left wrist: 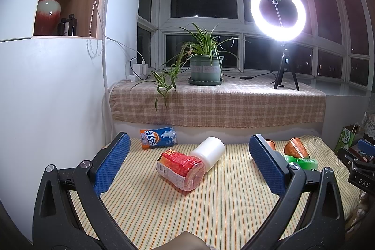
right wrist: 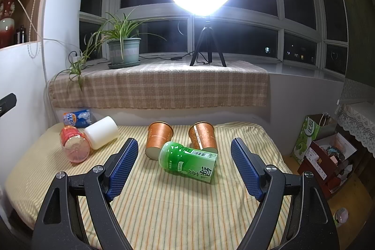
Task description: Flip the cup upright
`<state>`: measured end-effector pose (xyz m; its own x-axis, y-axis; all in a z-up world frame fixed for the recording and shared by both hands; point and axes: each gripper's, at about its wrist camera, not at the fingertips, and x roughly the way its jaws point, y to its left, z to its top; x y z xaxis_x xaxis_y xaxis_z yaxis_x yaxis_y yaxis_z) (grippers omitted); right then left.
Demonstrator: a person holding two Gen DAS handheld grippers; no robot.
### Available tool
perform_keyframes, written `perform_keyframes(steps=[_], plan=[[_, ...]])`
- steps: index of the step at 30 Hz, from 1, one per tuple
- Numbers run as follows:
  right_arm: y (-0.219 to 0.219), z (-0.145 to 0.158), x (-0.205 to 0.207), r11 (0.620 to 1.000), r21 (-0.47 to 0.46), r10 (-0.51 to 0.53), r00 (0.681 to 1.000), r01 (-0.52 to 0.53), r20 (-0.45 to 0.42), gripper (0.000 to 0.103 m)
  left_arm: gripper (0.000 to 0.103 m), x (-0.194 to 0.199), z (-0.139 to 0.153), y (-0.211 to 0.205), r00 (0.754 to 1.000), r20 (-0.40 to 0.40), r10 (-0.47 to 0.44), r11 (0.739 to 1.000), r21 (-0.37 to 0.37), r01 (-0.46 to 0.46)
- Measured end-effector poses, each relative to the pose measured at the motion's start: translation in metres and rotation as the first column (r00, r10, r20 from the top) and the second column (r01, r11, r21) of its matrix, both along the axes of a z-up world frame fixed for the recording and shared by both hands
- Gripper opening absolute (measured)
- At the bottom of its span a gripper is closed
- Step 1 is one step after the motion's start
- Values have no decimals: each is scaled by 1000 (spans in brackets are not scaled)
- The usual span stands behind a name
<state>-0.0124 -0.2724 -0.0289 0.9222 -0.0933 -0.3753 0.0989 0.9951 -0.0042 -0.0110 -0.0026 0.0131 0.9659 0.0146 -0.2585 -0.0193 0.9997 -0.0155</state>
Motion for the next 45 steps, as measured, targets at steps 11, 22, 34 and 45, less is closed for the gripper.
perform_keyframes(steps=[11, 22, 34, 45], plan=[[0, 0, 0, 1000, 1, -3, 1000, 3, 3, 81, 103, 0, 0, 0, 1000, 0, -1, 1000, 0, 1], [0, -1, 0, 1000, -2, -2, 1000, 2, 1, 81, 103, 1, 0, 2, 1000, -11, 0, 1000, -8, 0], [-1, -8, 8, 1000, 2, 4, 1000, -4, -23, 81, 103, 15, -9, 13, 999, -47, 10, 1000, -4, -10], [-8, -16, 26, 1000, 5, 15, 998, -15, -62, 81, 103, 50, -23, 25, 988, -147, -45, 999, 7, 47]])
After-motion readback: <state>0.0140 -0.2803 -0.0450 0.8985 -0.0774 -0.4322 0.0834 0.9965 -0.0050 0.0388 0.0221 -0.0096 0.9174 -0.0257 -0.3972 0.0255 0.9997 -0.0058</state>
